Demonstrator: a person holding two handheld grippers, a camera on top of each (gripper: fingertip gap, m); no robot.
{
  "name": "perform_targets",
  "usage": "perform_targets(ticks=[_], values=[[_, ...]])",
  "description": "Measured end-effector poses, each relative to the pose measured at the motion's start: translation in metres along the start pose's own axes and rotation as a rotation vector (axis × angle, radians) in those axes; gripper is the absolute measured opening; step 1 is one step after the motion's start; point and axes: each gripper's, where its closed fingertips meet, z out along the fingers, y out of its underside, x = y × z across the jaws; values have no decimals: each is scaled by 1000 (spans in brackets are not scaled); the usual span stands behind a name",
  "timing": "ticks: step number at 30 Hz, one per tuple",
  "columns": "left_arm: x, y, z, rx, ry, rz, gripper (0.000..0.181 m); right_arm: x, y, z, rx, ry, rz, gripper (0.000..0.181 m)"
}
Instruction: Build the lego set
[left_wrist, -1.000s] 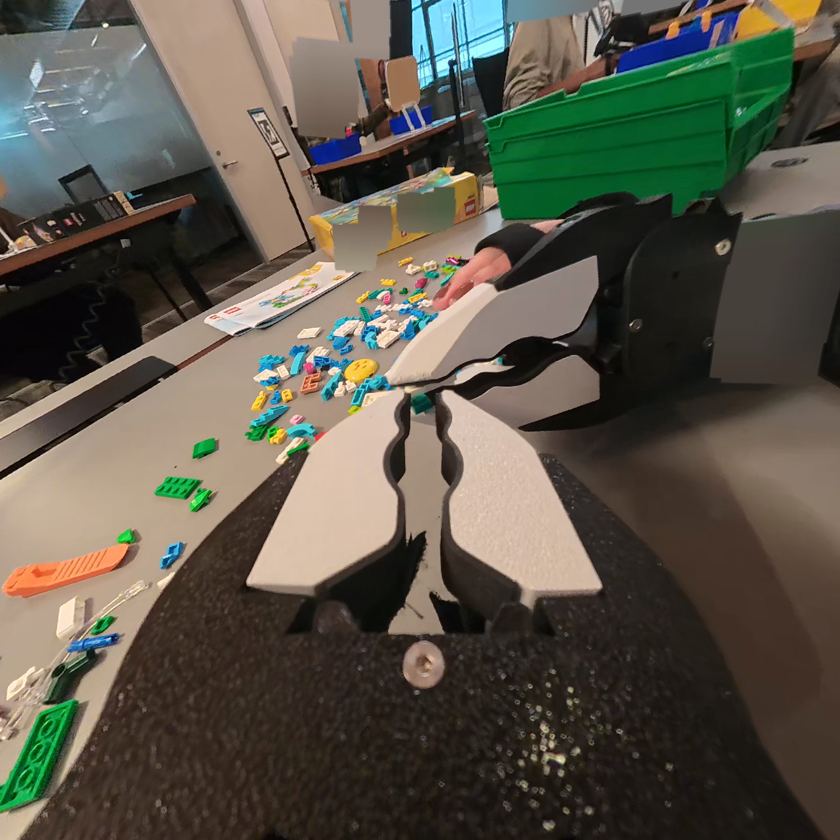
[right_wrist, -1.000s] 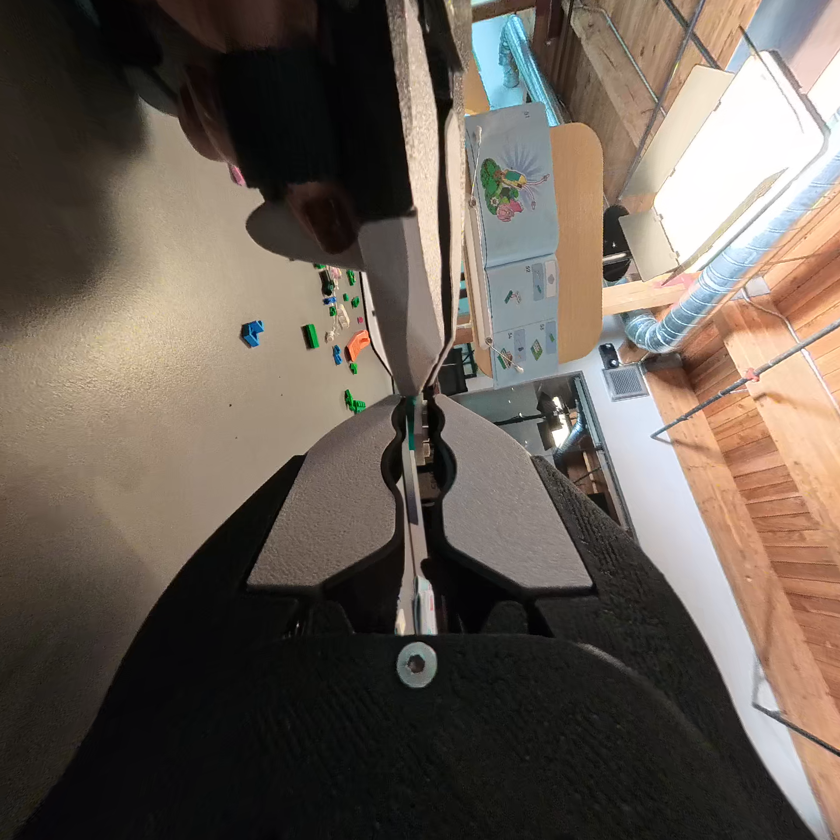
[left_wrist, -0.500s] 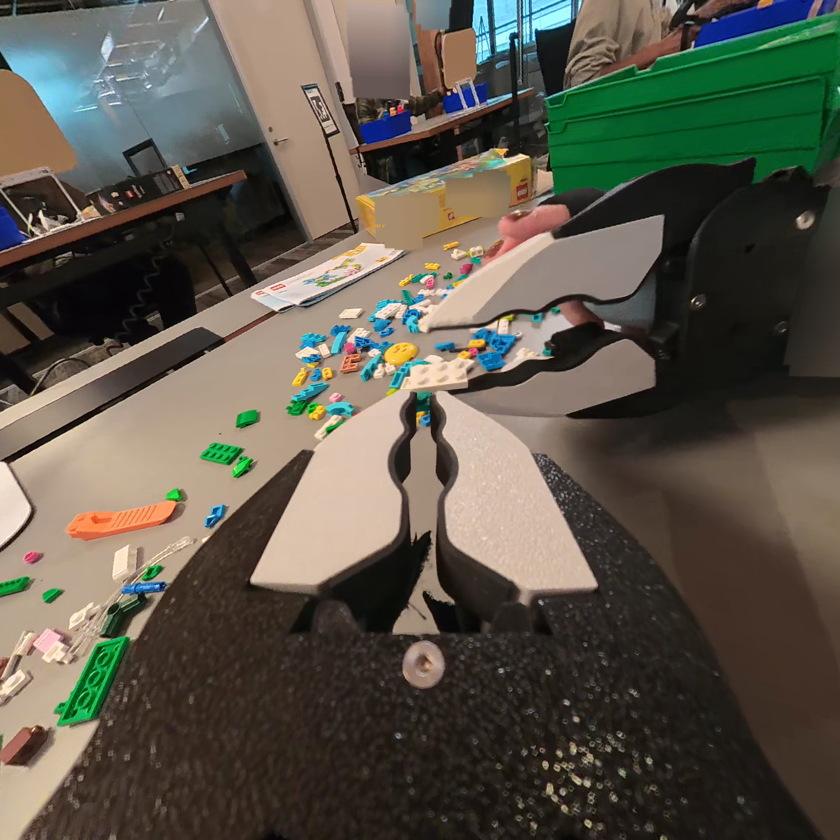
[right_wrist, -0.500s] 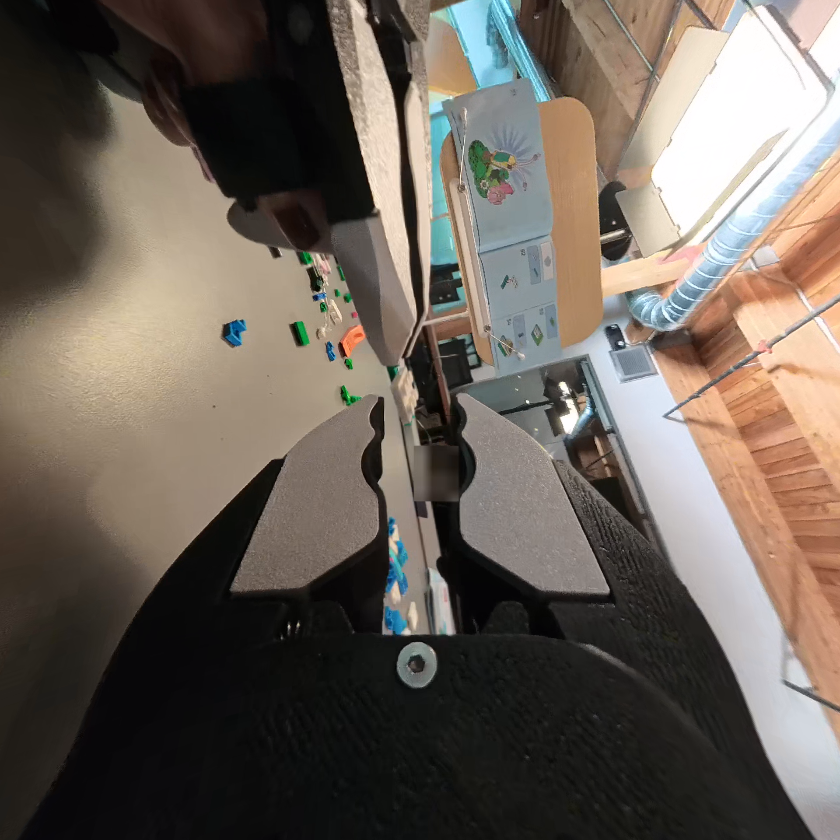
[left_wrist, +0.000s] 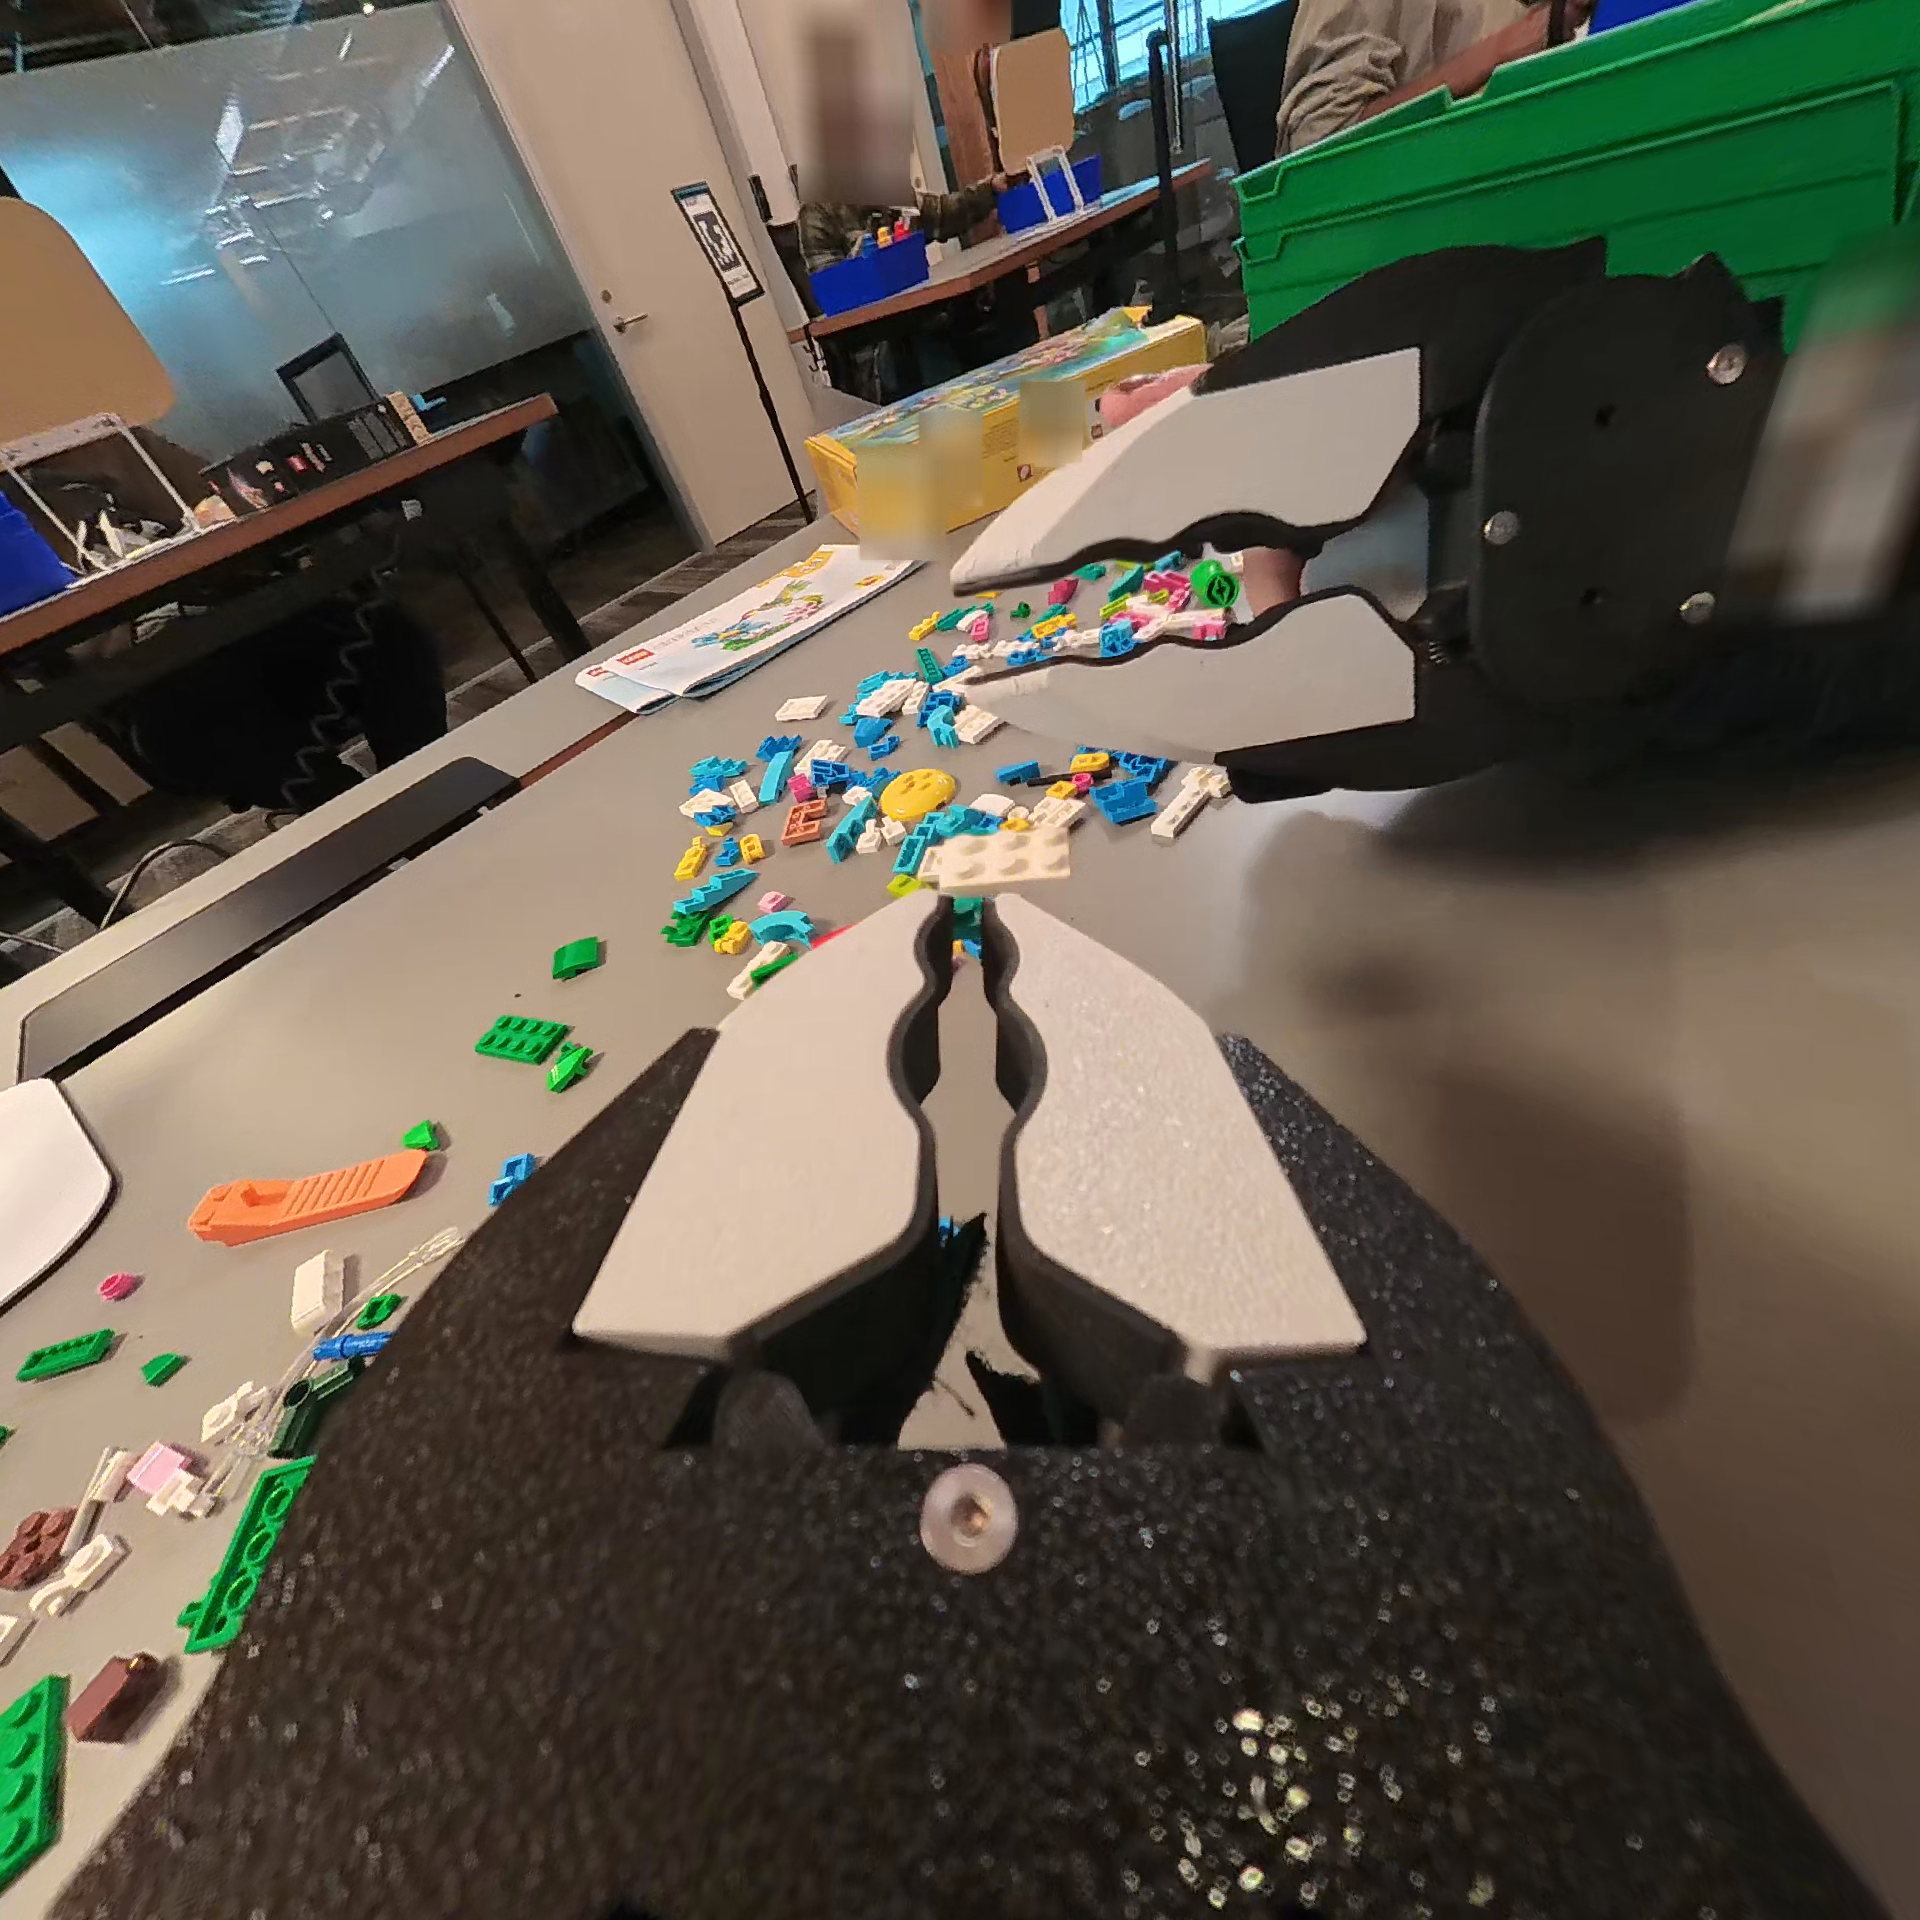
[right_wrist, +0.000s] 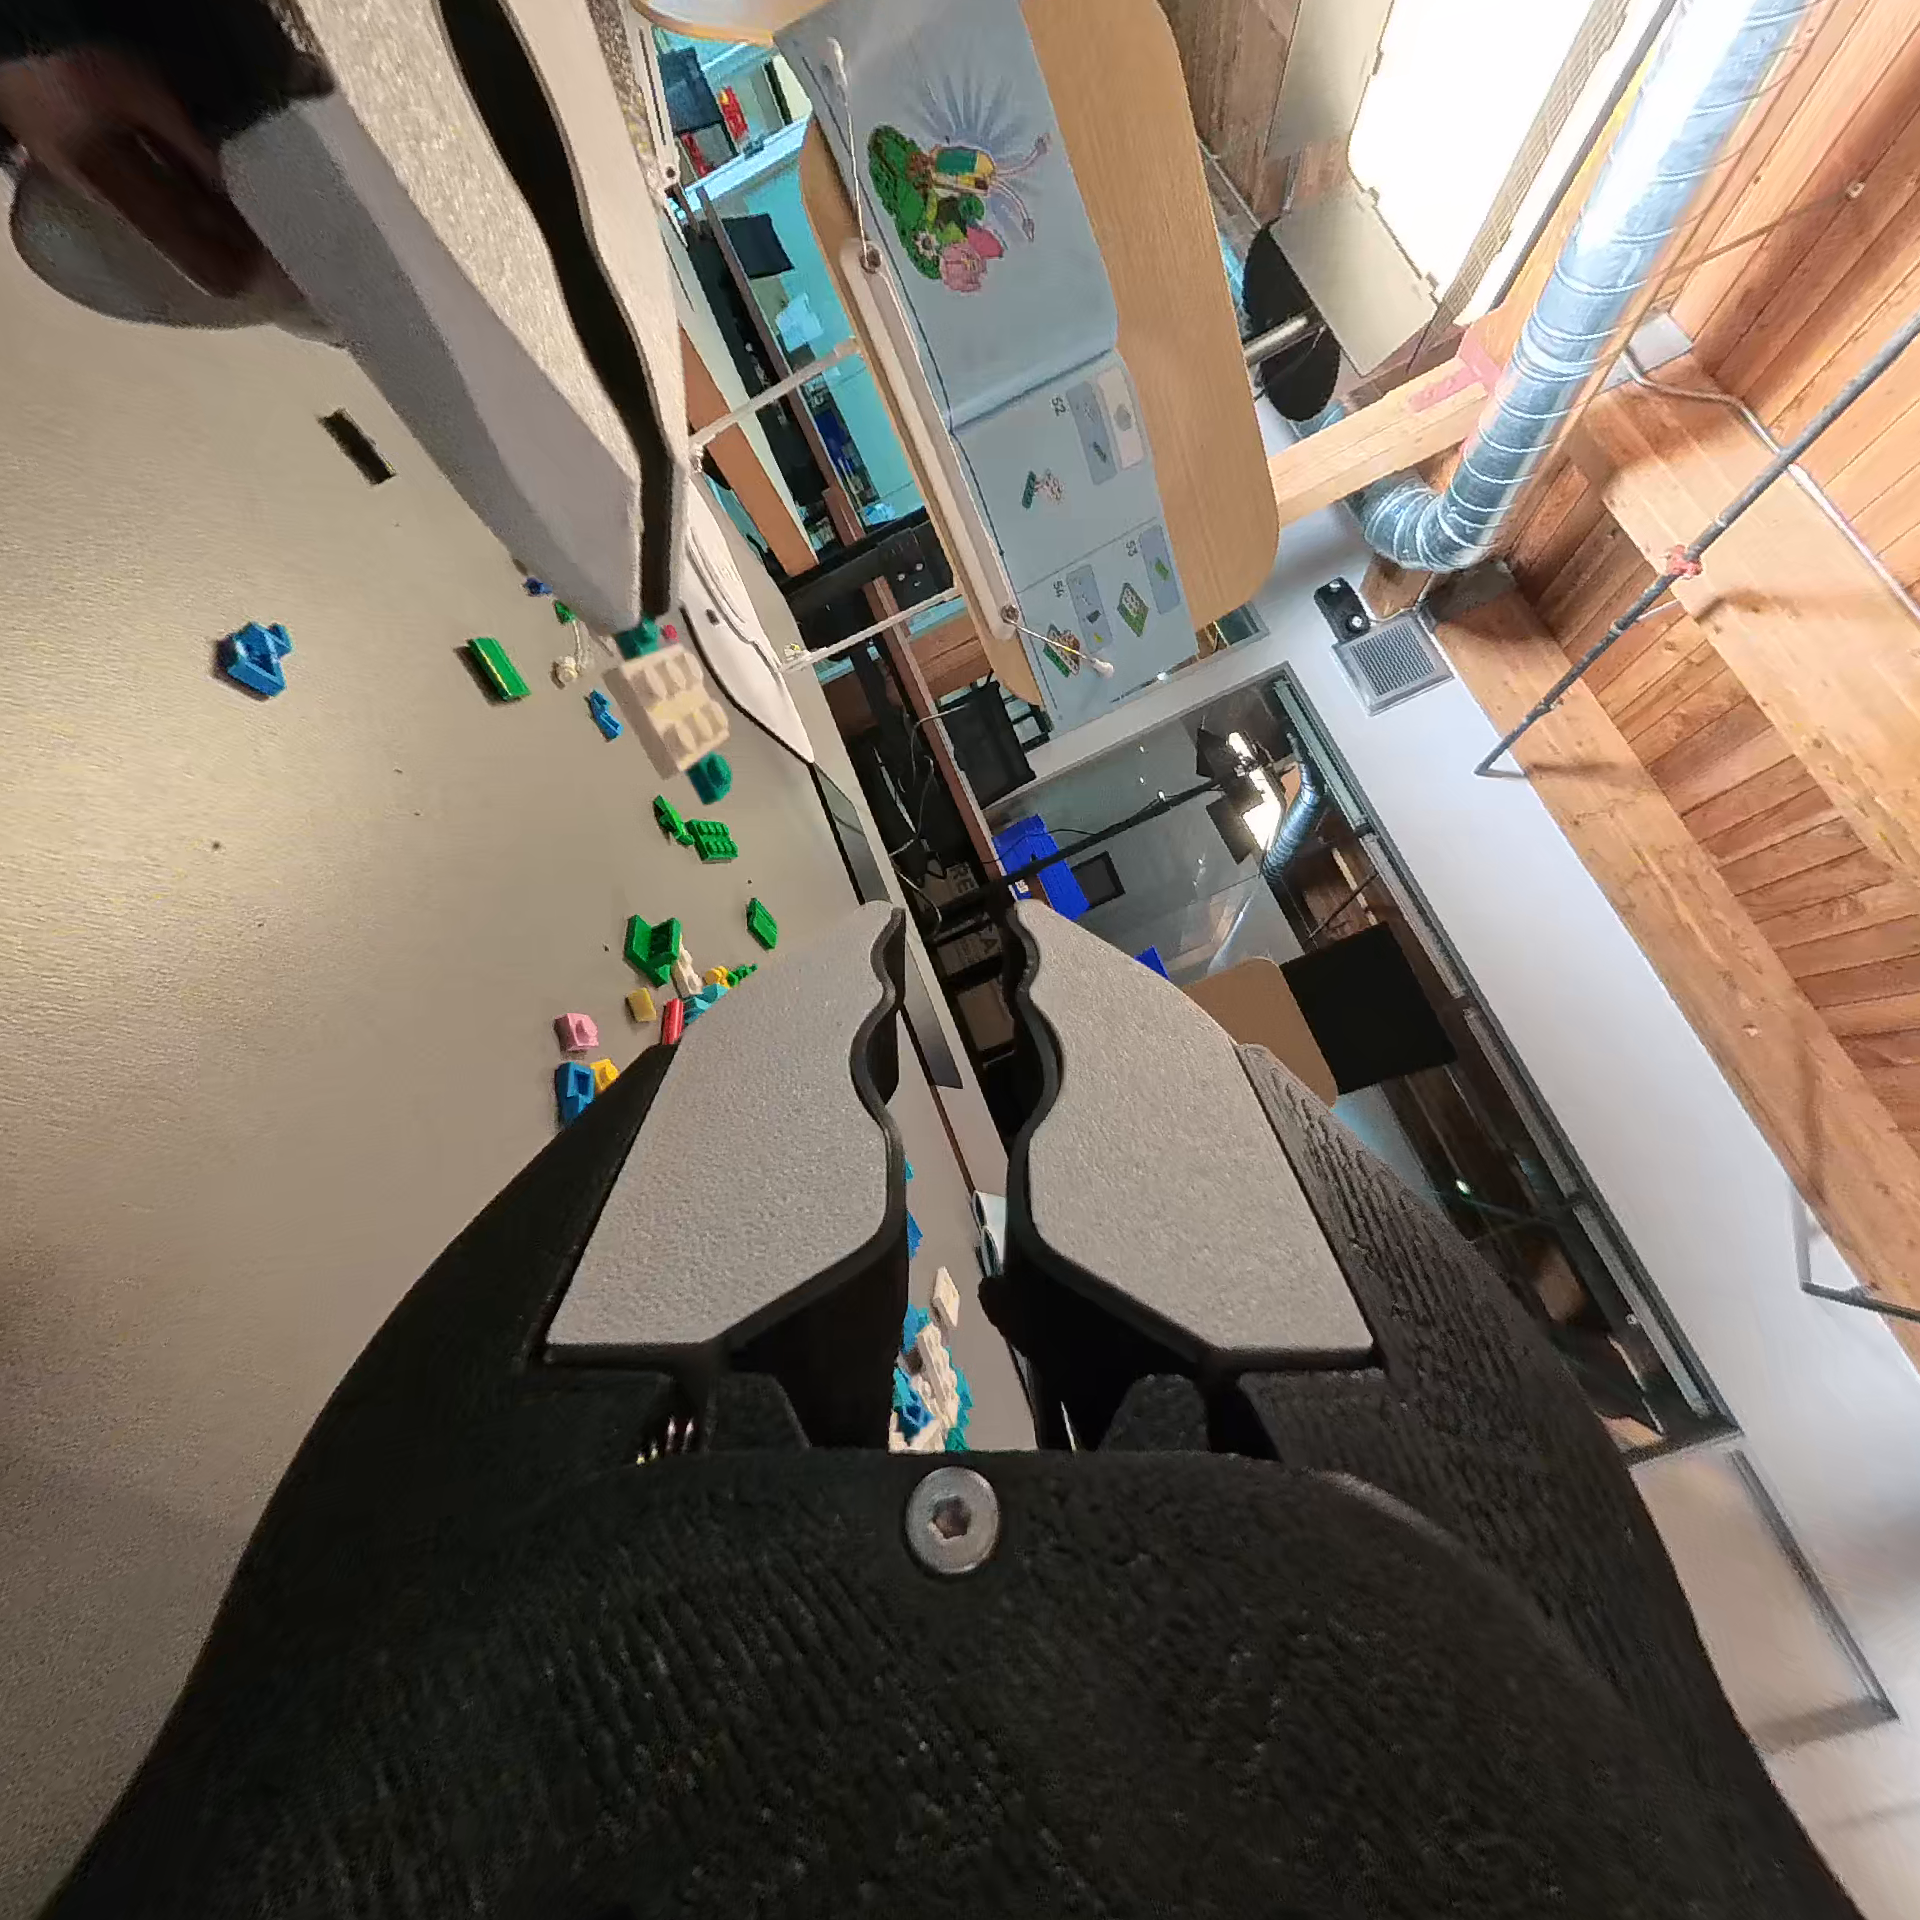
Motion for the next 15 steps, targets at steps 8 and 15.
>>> perform_targets(ticks=[8, 15], values=[[2, 2, 1, -16, 12, 8, 4, 5, 9, 0, -27, 12, 68, 12], [4, 3, 2, -22, 23, 14, 4, 2, 8, 0, -27, -4, 52, 8]])
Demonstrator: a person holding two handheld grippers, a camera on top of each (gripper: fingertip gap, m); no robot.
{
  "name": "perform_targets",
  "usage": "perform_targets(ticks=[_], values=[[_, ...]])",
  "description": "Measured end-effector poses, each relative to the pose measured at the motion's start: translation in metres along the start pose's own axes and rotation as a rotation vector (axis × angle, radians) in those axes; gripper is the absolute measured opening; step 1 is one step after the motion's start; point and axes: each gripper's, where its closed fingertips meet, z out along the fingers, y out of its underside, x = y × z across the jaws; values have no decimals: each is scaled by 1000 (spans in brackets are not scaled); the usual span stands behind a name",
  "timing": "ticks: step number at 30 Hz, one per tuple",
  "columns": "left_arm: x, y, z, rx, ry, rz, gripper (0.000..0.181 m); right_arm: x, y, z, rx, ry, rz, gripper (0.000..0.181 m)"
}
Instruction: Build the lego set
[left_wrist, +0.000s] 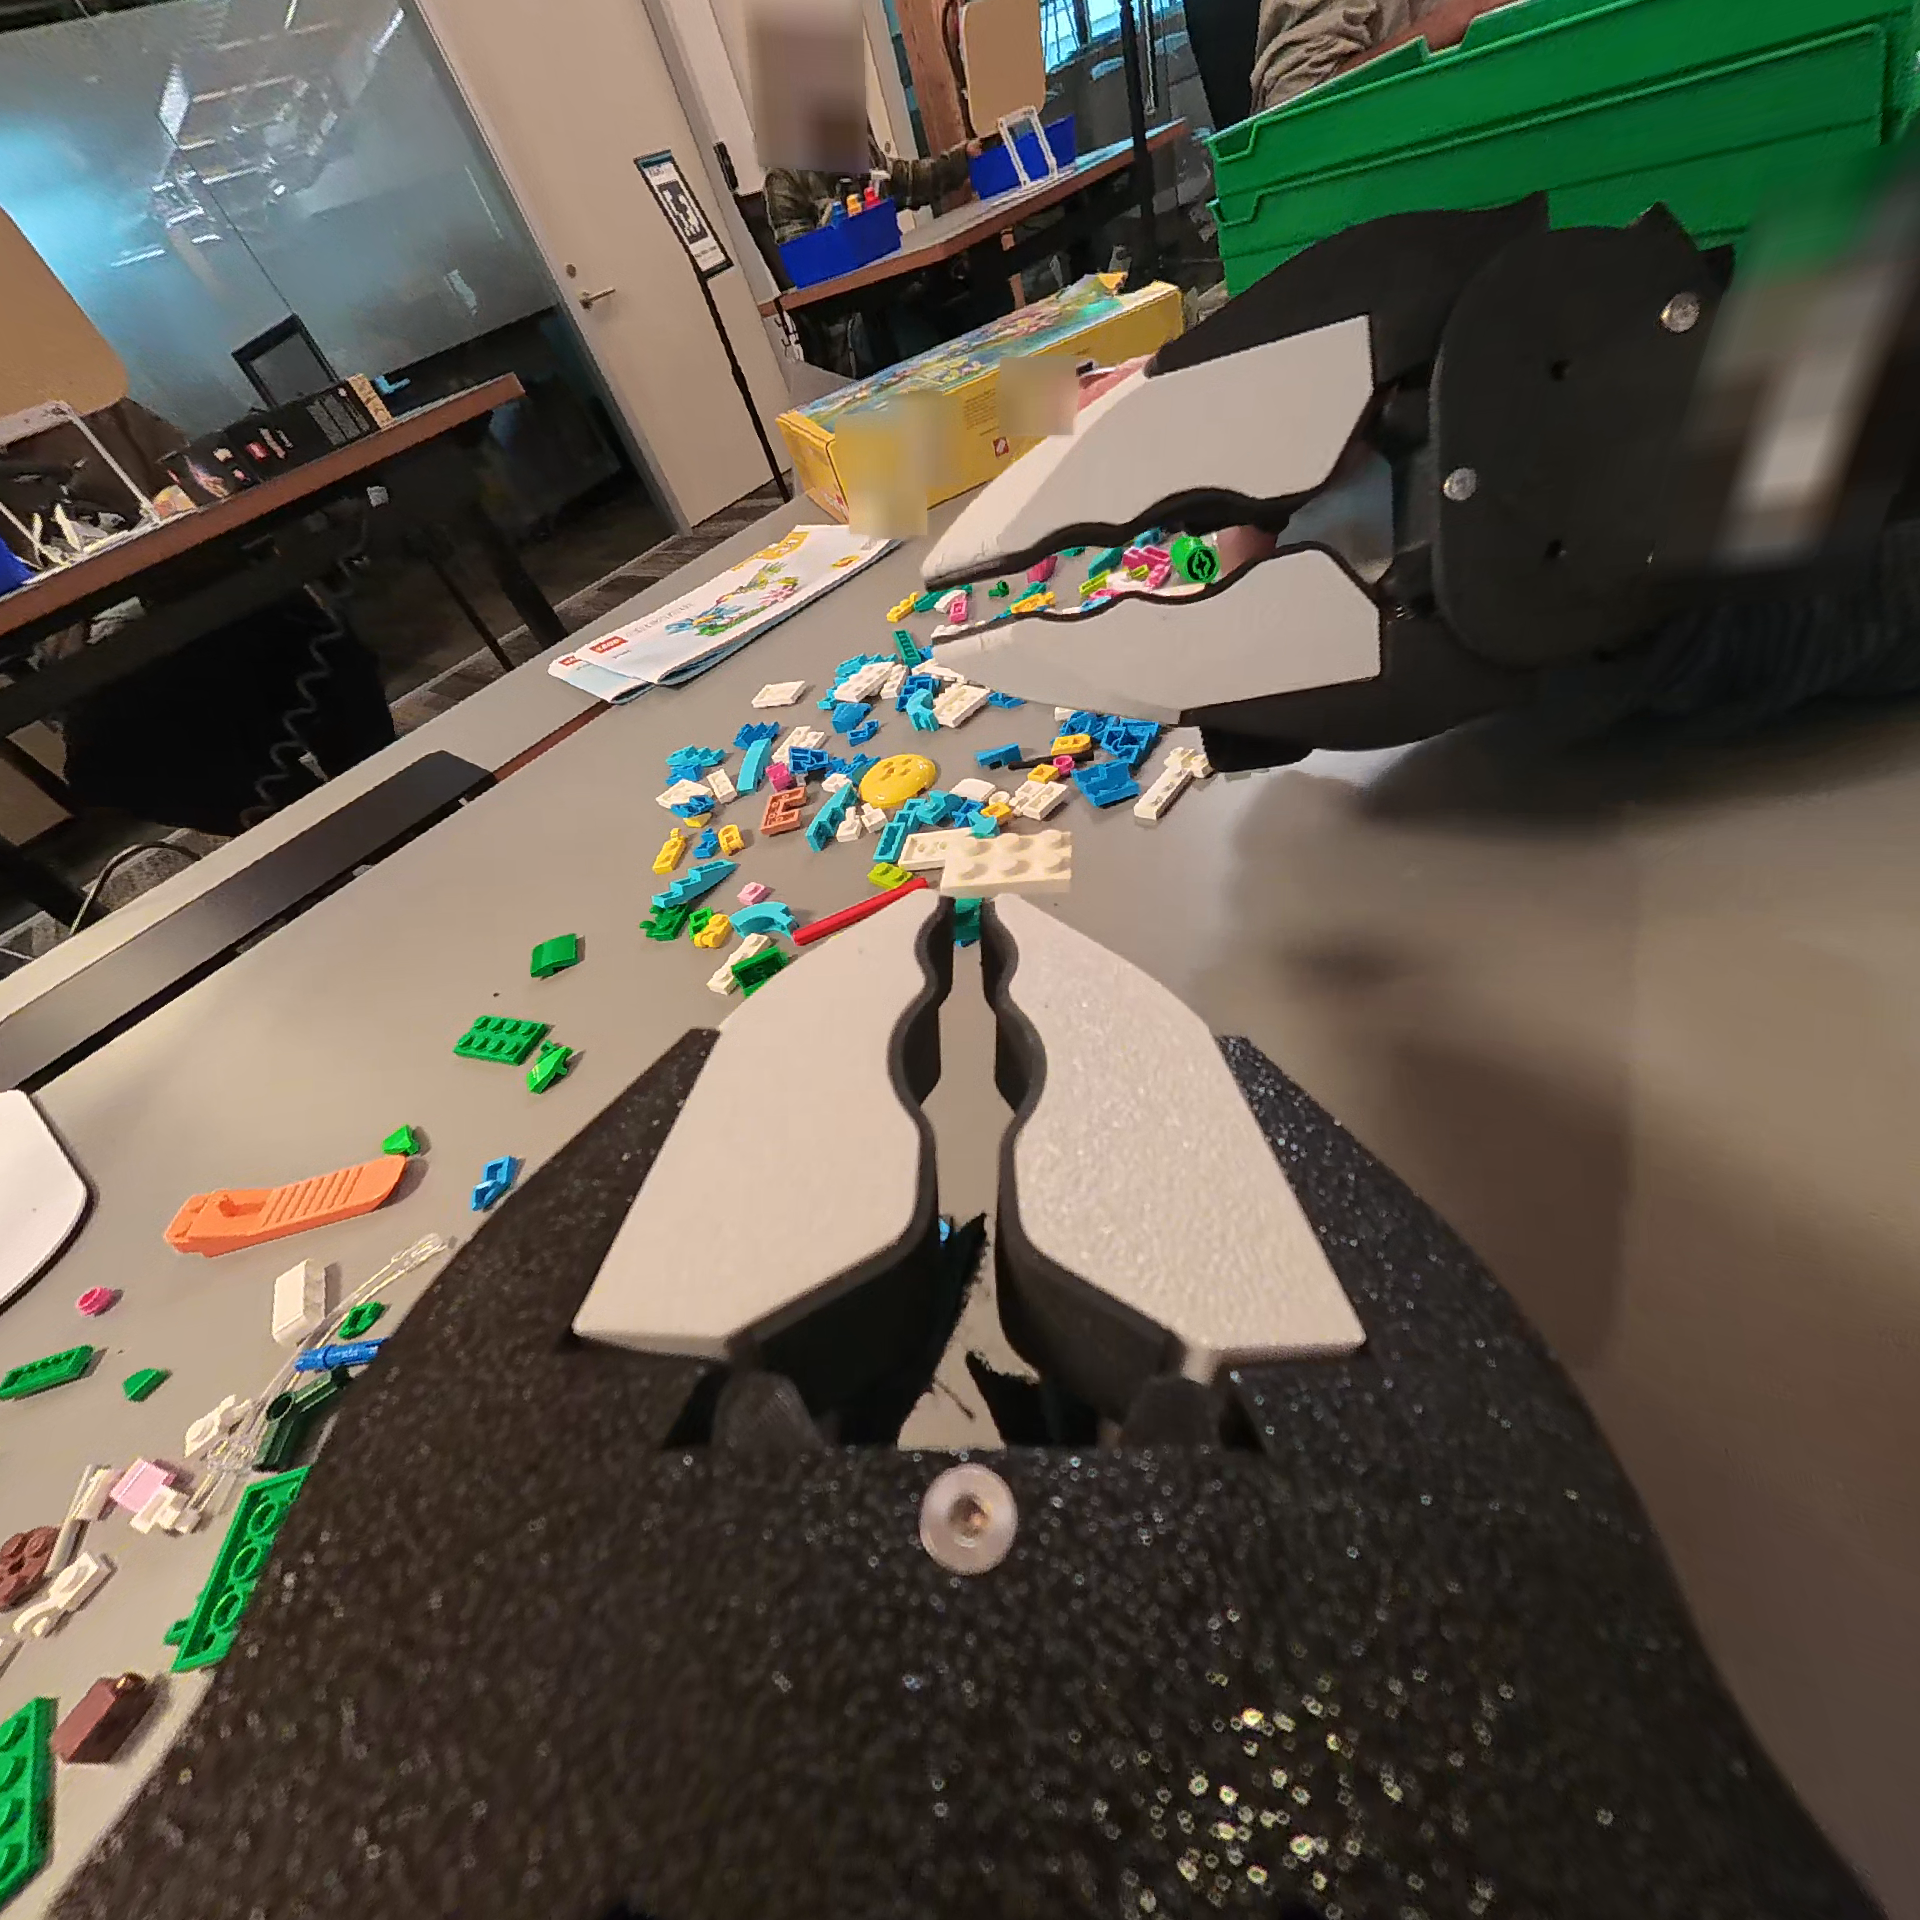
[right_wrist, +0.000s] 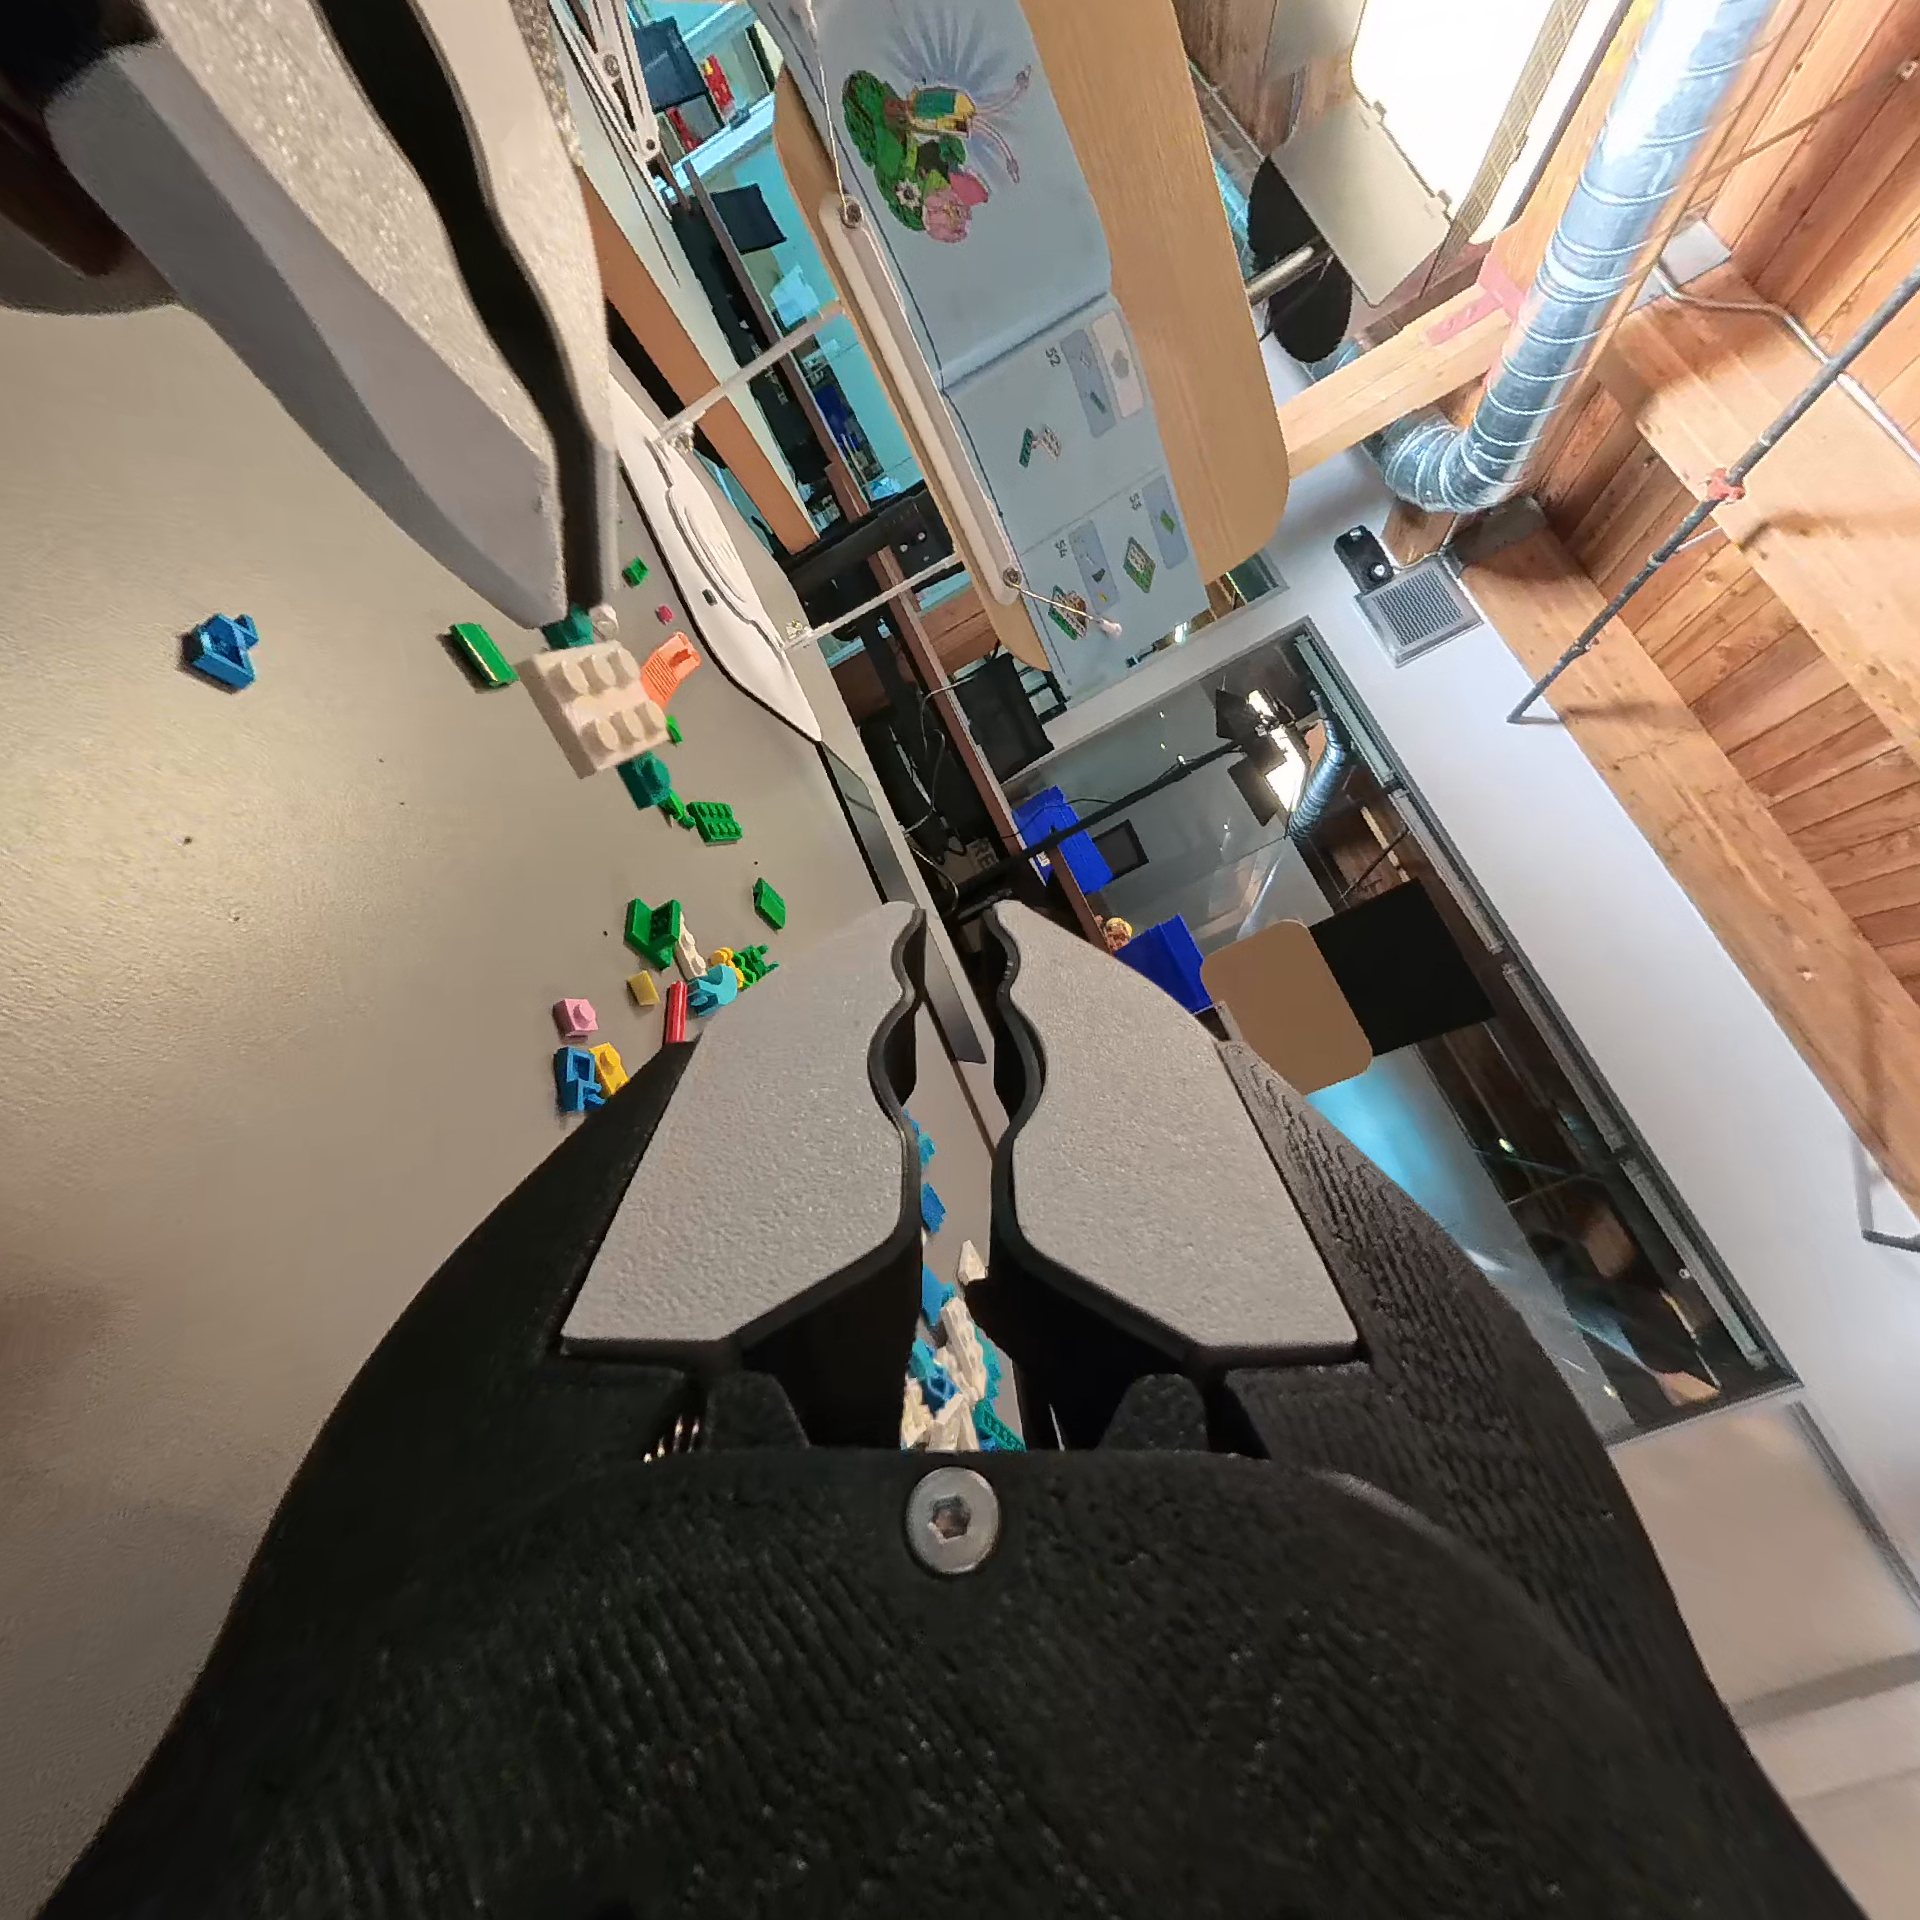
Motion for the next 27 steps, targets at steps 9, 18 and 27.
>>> perform_targets(ticks=[9, 18, 27], values=[[0, 0, 0, 0, -2, -1, 4, 2, 3, 0, -13, 9, 6, 7], [-1, 0, -1, 2, -6, -2, 4, 5, 8, 1, -36, 19, 33, 7], [-2, 0, -1, 1, -16, 1, 0, 4, 9, 2, -41, 13, 32, 7]])
